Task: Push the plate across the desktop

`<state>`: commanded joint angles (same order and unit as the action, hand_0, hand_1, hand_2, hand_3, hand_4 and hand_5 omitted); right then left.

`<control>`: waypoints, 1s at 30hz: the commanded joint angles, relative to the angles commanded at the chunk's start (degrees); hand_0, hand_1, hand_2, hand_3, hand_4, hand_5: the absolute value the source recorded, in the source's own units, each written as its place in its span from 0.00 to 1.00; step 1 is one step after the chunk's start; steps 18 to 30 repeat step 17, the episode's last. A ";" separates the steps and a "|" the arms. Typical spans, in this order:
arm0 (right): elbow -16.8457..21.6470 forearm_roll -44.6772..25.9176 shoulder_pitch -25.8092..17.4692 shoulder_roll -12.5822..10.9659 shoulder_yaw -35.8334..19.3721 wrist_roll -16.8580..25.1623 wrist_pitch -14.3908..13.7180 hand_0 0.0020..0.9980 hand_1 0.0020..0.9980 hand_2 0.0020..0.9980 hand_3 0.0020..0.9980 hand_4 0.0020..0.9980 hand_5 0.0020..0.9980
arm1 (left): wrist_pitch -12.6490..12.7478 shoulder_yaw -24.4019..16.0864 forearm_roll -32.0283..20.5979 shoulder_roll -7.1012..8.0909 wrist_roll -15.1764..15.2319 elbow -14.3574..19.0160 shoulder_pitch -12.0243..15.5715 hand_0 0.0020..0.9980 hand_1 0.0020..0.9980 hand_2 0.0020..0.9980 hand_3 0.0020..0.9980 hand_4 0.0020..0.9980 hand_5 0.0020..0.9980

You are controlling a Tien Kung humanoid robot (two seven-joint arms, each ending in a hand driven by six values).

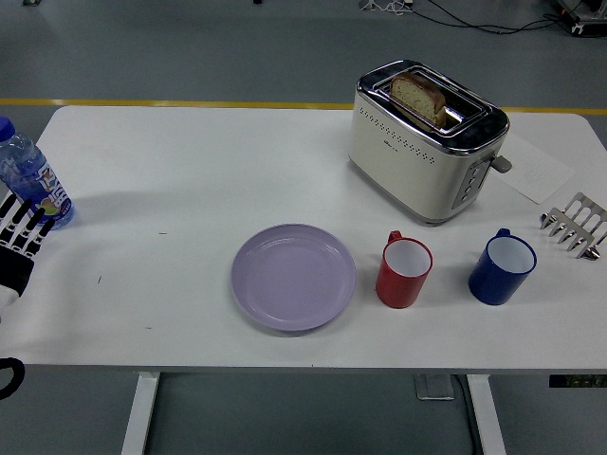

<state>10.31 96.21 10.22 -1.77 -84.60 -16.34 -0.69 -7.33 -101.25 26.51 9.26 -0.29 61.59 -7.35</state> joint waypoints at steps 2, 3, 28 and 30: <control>0.00 0.07 0.02 -0.01 -0.05 0.03 -0.02 0.64 0.61 0.65 0.58 0.37 0.16 | 0.23 0.07 0.16 -0.12 0.19 0.01 -0.01 0.62 0.66 0.68 0.64 0.48 0.98; 0.00 0.04 0.01 -0.02 -0.04 0.05 -0.03 0.64 0.61 0.65 0.58 0.37 0.16 | 0.34 0.09 0.29 -0.18 0.23 -0.01 0.01 0.62 0.66 0.68 0.64 0.48 0.98; 0.00 -0.10 0.01 0.05 0.07 0.00 -0.04 0.64 0.61 0.65 0.58 0.37 0.16 | 0.63 0.46 -0.03 -0.77 0.42 -0.32 -0.17 0.62 0.66 0.68 0.64 0.46 0.97; 0.00 -0.10 0.01 0.05 0.07 0.00 -0.04 0.64 0.61 0.65 0.58 0.37 0.16 | 0.63 0.46 -0.03 -0.77 0.42 -0.32 -0.17 0.62 0.66 0.68 0.64 0.46 0.97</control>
